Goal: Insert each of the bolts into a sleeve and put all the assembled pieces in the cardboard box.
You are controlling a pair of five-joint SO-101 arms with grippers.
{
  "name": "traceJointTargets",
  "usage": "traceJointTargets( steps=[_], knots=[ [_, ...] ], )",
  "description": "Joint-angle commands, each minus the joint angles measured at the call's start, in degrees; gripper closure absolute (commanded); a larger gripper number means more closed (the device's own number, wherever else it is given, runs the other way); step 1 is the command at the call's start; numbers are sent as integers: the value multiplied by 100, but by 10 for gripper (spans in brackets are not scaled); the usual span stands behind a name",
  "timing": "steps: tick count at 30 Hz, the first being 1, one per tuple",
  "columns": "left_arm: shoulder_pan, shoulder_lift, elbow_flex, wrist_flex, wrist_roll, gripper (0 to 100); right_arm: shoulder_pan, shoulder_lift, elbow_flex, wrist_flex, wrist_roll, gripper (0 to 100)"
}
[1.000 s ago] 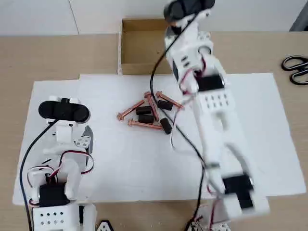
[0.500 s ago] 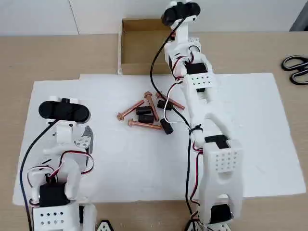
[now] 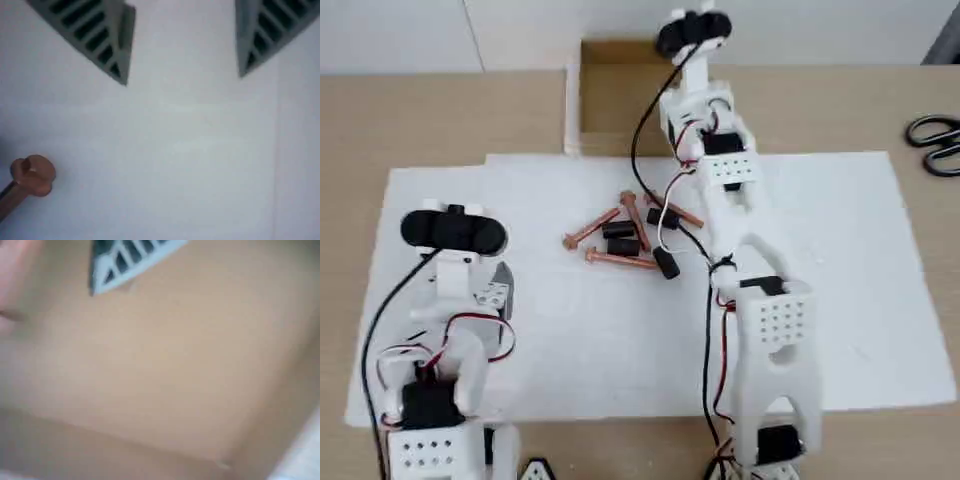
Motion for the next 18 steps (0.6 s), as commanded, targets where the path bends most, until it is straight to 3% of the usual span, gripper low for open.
traceJointTargets(
  steps=[1, 6, 9, 18],
  knots=[
    [-26, -62, -22, 26, -26, 863, -40, -154, -325, -119, 70, 829],
    [-26, -62, -22, 26, -26, 863, -13, -163, -782, -66, 70, 829],
    [-26, -62, -22, 26, -26, 863, -22, -163, -1310, 497, 70, 829],
    [-26, -35, -22, 88, -26, 863, -101, -145, -4527, 4207, 53, 829]
  ],
)
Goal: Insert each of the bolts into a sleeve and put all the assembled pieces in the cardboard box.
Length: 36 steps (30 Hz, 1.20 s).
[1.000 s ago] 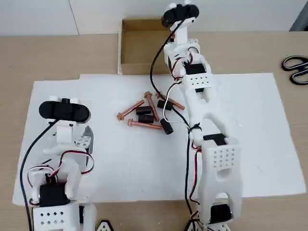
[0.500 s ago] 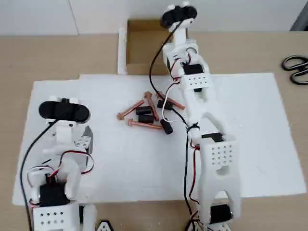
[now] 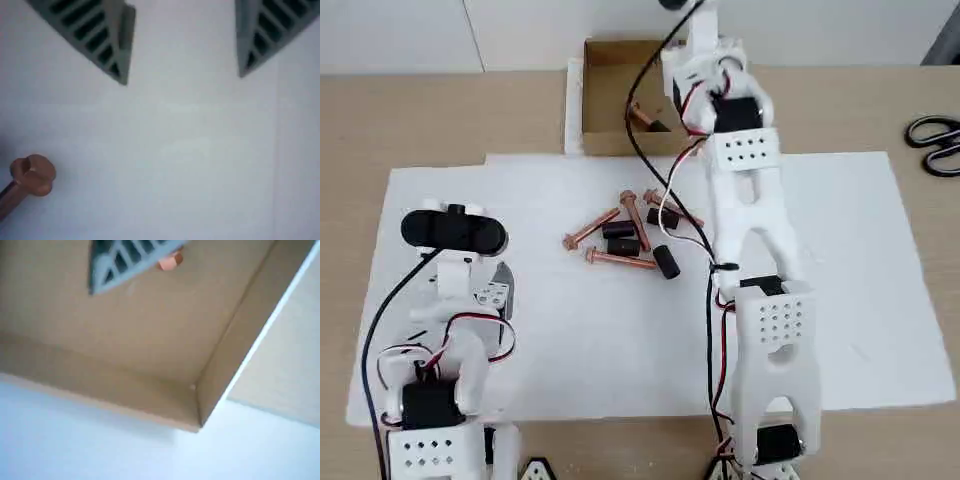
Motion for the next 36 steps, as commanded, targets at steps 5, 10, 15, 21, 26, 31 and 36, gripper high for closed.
traceJointTargets(
  steps=[5, 10, 15, 21, 26, 31, 36],
  knots=[
    [-9, -35, -31, 448, -26, 863, -189, -145, -2866, 3213, 53, 829],
    [18, -35, -22, 360, -26, 862, -215, -171, -2936, 4268, 44, 829],
    [18, -26, 251, 53, -26, 862, -198, -576, -2892, 4356, 35, 829],
    [18, -26, 567, -202, -18, 861, -154, -1956, -1864, 4435, 44, 830],
    [18, -26, 699, -440, -18, 861, -295, -3837, 774, 4400, 35, 830],
    [18, -26, 892, -826, 149, 861, -470, -5596, 3437, 4259, 26, 830],
    [18, -26, 1121, -1319, 624, 860, -479, -6554, 5020, 3811, 18, 829]
  ],
)
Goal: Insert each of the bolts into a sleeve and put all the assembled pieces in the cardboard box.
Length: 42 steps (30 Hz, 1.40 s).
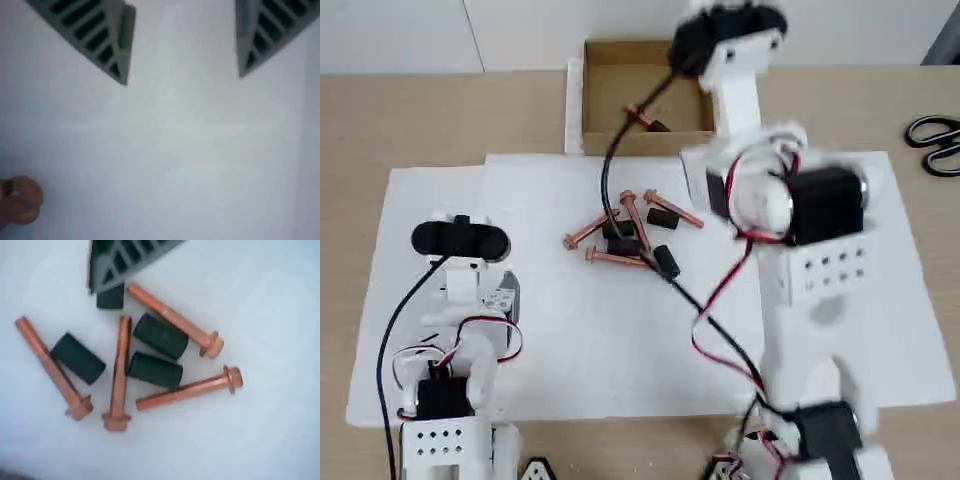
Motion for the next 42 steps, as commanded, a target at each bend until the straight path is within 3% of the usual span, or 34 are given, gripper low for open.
traceJointTargets(
  steps=[1, 8, 13, 17, 20, 27, 42],
  knots=[
    [18, -26, 22, -387, 264, 860, -22, -769, 1011, -505, 9, 829],
    [352, -26, 532, -905, 527, 861, -4, -1349, 3007, -1525, 26, 829],
    [703, -53, 752, -1248, 536, 862, 4, -1367, 3868, -1692, 26, 829],
    [668, -18, 532, -1020, 536, 861, 154, -1112, 4123, -1789, 53, 827],
    [668, -18, 163, -536, 536, 860, 391, -629, 4334, -2448, 53, 827],
    [668, -18, -743, 484, 536, 859, 163, 620, 4185, -2826, 62, 827],
    [668, -18, -743, 536, 527, 860, -611, 2343, 3059, -2835, 62, 829]
  ],
)
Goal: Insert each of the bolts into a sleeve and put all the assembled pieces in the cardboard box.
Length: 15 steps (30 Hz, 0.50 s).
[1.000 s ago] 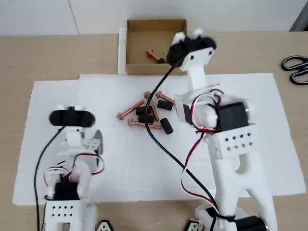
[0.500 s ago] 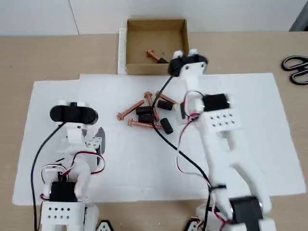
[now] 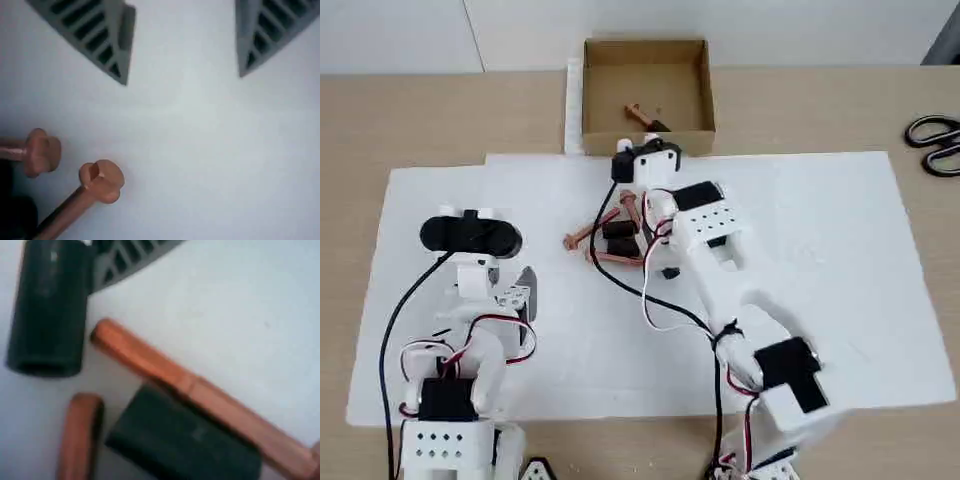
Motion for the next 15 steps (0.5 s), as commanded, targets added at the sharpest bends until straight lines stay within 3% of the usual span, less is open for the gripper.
traceJointTargets(
  steps=[1, 15],
  knots=[
    [26, -18, -259, 35, 26, 861, -40, 136, -396, -66, 62, 829],
    [26, -18, -251, 26, 26, 861, -110, 1042, -738, -198, 62, 831]
  ],
)
